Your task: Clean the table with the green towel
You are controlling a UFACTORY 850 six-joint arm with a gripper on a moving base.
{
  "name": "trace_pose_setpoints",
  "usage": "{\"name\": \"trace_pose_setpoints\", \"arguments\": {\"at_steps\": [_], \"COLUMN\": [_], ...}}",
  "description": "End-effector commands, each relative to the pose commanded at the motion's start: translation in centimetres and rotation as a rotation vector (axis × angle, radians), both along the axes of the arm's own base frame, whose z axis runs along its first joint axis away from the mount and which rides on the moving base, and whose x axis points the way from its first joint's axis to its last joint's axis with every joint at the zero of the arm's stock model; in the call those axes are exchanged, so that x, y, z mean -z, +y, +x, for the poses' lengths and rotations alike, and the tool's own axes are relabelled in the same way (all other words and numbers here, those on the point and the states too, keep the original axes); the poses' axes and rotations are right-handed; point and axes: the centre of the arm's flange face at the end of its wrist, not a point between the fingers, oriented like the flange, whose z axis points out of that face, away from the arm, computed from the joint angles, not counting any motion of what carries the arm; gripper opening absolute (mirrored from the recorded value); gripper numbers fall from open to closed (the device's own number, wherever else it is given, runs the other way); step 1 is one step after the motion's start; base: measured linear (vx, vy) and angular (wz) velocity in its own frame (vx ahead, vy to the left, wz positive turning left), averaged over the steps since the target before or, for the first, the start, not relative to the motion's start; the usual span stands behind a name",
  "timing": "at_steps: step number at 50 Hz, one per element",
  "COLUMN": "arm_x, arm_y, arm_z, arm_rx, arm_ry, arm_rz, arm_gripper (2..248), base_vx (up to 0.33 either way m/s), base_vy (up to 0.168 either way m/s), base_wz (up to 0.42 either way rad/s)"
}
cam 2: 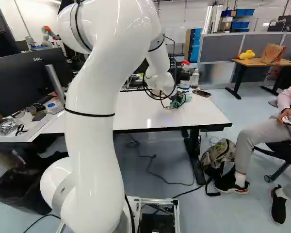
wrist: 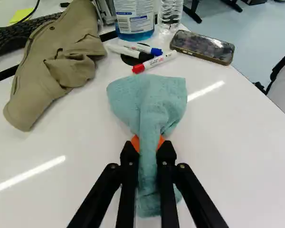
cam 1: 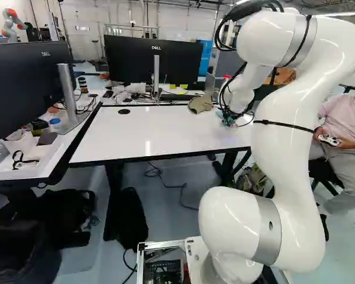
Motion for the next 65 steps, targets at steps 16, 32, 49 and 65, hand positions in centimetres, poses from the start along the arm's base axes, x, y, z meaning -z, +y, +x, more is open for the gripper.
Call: {"name": "trace_pose_setpoints", "arguments": {"at_steps": [16,32,49,65], "arm_x": [-0.3,-0.5,-0.6,-1.2], "arm_y": [0.5,0.6,0.8,0.9], "arm_z": [-2.9,-5.9,-9.1,-9.8], "arm_rx": [0.013,0.032,0.055,0.06], "arm_ry": [0.018,0.033,0.047,0.04], "arm_rz": [0.008,0.015,0.022,0.019], "arm_gripper": [50,50,50,50], "base_vx": [0.0,0.0,0.0,0.0], "base_vy": [0.0,0.0,0.0,0.0], "base_wz": [0.0,0.0,0.0,0.0]}}
